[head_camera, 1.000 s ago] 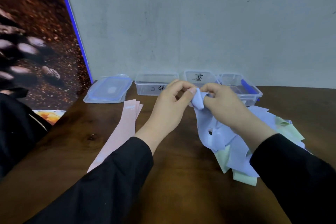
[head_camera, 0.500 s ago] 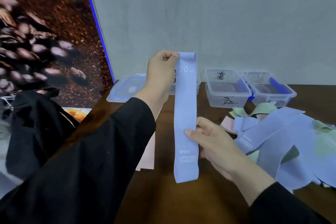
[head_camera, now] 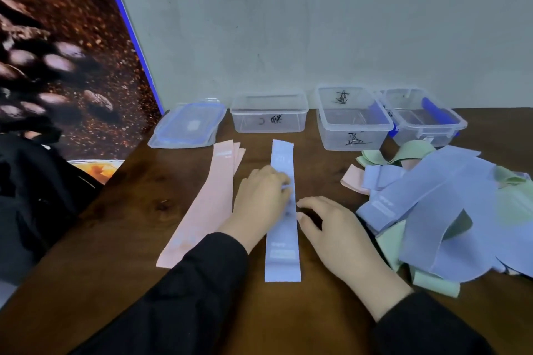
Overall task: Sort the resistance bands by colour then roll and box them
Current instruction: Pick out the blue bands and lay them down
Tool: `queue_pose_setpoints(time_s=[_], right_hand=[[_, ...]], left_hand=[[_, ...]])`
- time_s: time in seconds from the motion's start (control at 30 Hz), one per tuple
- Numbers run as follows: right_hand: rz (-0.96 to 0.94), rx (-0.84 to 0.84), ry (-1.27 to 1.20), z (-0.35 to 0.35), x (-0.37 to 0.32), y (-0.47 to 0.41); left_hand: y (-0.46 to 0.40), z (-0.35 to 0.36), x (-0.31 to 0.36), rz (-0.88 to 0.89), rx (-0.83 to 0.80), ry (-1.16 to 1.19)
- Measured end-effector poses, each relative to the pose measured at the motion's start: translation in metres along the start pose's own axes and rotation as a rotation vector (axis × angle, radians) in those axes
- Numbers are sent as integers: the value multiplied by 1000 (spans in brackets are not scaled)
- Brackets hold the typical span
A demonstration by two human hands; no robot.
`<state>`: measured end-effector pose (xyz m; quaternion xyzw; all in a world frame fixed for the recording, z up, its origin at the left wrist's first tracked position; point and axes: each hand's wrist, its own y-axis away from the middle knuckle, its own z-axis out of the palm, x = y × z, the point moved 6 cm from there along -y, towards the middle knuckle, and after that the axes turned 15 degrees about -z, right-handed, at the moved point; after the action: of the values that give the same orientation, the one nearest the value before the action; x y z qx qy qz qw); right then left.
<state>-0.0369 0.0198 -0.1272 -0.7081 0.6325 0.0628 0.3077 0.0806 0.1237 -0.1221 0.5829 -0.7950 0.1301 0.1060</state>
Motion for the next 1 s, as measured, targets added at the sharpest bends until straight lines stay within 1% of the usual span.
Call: queue_pose_setpoints(time_s=[0.1,0.23,0.27,0.3,0.33,0.4,0.43,0.47,0.5,0.57,0.63,0.7,0.83,0.93,1.0], right_hand=[[0,62,-52,-5,-1,2],[-50,139,-43,-21,-10,4],[-64,161,-41,-28,-13,6],[-82,195,-51,-37,-16,7],[-101,240,-76,-48,-18,10],[-110,320,-125,-71,-18,16],[-99,341,-116,-81,-14,18],[-78,349,-82,-90,-8,19],[-48,347,-37,-96,-1,19],[33,315,25,-104,18,21],[118,241,24,-105,36,24],[169,184,9,-105,47,30],[201,146,-47,-104,52,38],[145,124,-94,-104,45,40],[93,134,-80,-106,41,38]], left_hand=[[10,3,2,10,109,-10],[14,-4,11,-28,112,-44],[16,-9,18,-11,118,-19],[19,-12,27,43,105,46],[23,-15,39,121,48,166],[36,-13,67,295,-152,382],[43,-10,80,383,-219,396],[48,-7,92,452,-244,346],[50,-2,100,492,-238,257],[48,10,107,507,-217,68],[46,21,108,513,-218,-12],[49,26,110,549,-178,-29],[51,21,111,541,-62,69],[51,2,108,459,-24,240],[51,-18,104,388,6,318]])
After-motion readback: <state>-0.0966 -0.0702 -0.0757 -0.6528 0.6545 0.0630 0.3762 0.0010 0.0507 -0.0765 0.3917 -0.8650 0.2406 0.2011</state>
